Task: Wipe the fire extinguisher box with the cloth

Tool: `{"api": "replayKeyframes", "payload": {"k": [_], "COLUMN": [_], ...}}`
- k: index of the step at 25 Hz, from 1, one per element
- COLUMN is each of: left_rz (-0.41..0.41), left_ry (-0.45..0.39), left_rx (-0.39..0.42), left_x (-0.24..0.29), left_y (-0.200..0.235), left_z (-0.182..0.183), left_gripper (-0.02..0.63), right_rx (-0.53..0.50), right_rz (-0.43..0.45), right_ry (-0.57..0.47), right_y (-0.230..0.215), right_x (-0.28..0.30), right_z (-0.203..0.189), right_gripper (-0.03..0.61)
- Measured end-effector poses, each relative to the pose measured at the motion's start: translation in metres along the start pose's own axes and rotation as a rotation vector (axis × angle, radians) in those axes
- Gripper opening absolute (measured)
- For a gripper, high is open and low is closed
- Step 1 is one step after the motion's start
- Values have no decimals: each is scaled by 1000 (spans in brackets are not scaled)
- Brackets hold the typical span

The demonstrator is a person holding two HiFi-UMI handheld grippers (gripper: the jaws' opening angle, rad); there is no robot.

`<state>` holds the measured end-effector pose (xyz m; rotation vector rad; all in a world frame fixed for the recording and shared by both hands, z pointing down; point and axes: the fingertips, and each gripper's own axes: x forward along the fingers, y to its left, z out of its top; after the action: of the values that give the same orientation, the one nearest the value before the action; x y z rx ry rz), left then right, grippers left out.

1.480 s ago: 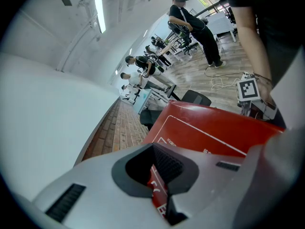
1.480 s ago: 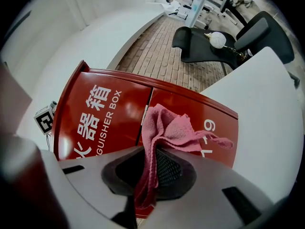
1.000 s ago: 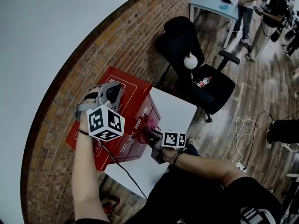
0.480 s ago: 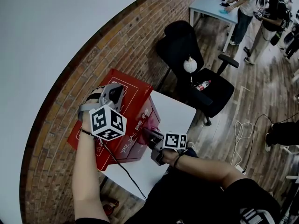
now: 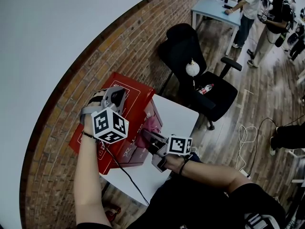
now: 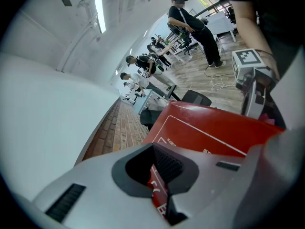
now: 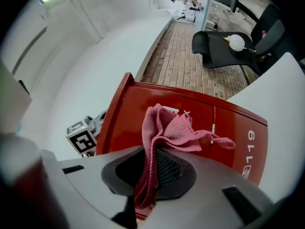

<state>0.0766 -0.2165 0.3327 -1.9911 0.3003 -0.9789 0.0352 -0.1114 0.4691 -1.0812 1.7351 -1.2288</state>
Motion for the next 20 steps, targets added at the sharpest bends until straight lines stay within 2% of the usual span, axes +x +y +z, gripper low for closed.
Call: {"api": "replayKeyframes", "payload": {"k": [5,20], "left_rz": [2,1], "left_ry": [-1,0], "left_rx": [0,0], "left_x": [0,1], "left_y": [0,1], "left_z": [0,2], "left_gripper": [29,29], "right_rx": [-18,-54], "right_rz": [84,207], "right_ry": [-19,-35], "right_y": [35,83], "right_x": [3,4], "right_z": [8,20], "right_gripper": [61,61]}}
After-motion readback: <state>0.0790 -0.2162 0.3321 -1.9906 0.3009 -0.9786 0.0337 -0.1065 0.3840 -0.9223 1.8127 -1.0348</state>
